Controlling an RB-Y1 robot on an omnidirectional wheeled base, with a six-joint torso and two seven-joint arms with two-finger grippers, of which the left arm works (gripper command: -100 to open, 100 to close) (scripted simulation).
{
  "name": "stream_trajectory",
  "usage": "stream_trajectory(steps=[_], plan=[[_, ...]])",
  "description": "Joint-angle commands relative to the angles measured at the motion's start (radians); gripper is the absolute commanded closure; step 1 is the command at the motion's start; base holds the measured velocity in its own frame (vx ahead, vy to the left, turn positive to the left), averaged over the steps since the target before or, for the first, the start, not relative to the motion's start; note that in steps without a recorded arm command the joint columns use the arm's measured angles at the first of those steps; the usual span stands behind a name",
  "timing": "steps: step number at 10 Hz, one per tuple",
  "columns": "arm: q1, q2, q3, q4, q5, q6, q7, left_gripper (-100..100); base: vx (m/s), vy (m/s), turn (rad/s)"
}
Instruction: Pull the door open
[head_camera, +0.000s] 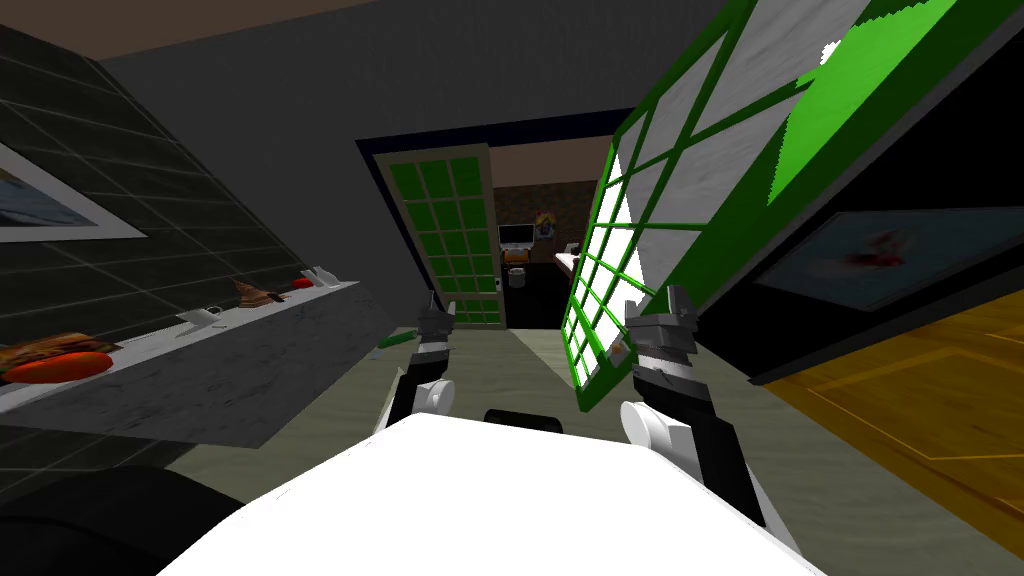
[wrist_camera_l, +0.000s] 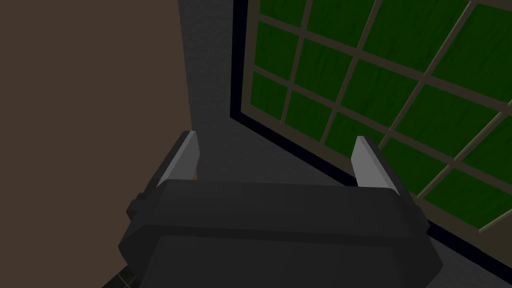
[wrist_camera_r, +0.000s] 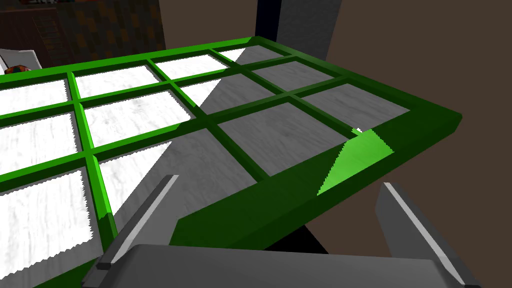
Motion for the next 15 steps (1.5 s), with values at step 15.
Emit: stream_trajectory(steps=[15], plan=[[-0.061, 0.101, -0.037, 0.306, 0.184, -0.136, 0.269, -100, 0.102, 0.020, -0.070]])
